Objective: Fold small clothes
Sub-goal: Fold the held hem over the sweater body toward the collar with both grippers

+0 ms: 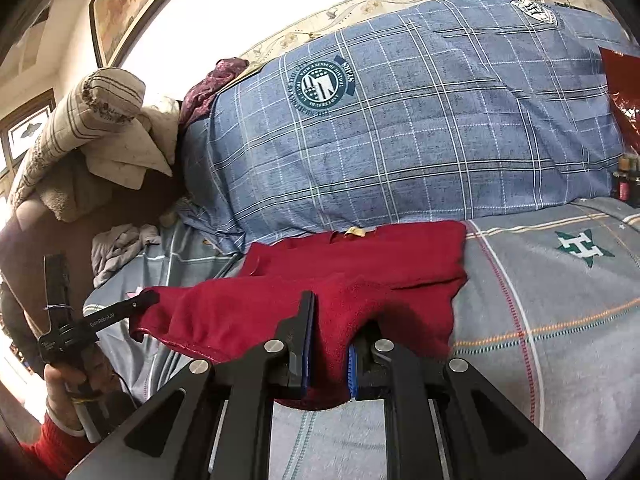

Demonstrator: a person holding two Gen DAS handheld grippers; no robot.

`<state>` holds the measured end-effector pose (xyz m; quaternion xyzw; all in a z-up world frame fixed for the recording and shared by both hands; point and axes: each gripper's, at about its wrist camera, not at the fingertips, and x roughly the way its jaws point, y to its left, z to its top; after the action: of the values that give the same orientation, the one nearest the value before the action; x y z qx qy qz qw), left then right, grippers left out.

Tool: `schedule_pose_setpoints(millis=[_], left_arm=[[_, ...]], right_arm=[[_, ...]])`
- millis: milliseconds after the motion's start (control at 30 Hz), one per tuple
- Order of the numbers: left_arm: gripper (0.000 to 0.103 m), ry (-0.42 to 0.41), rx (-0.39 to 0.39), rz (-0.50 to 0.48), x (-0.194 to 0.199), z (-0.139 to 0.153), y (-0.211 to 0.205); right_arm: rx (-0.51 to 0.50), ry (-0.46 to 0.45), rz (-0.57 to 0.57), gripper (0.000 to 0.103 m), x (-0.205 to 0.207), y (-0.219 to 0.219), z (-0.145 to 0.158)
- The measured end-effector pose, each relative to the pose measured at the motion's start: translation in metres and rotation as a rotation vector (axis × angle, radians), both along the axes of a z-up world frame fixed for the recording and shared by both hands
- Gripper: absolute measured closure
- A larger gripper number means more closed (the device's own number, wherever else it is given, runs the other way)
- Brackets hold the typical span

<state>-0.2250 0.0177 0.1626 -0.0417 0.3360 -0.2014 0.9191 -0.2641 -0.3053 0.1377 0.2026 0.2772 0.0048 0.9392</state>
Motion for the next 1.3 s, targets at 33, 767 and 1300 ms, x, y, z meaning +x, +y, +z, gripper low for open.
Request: schedule_pose_setpoints(millis=[33,767,1300], left_arm=[[0.094,-0.002,0.004,0.002,0.004,0.000,-0.003],[0.094,-0.027,0.111,0.040,0.120,-0.019,-0.089],[0.094,0.099,0.164,0.046,0.228,-0.080,-0.140]], right_arm=[[-0.009,0.003,-0.003,0.091,0.004,-0.001,0.000],[-0.162,0.049,-0.060,0.091,0.100,-0.025,-0.006],[-0.147,0.204,-0.073,0.091,0.184,-0.063,-0.066]])
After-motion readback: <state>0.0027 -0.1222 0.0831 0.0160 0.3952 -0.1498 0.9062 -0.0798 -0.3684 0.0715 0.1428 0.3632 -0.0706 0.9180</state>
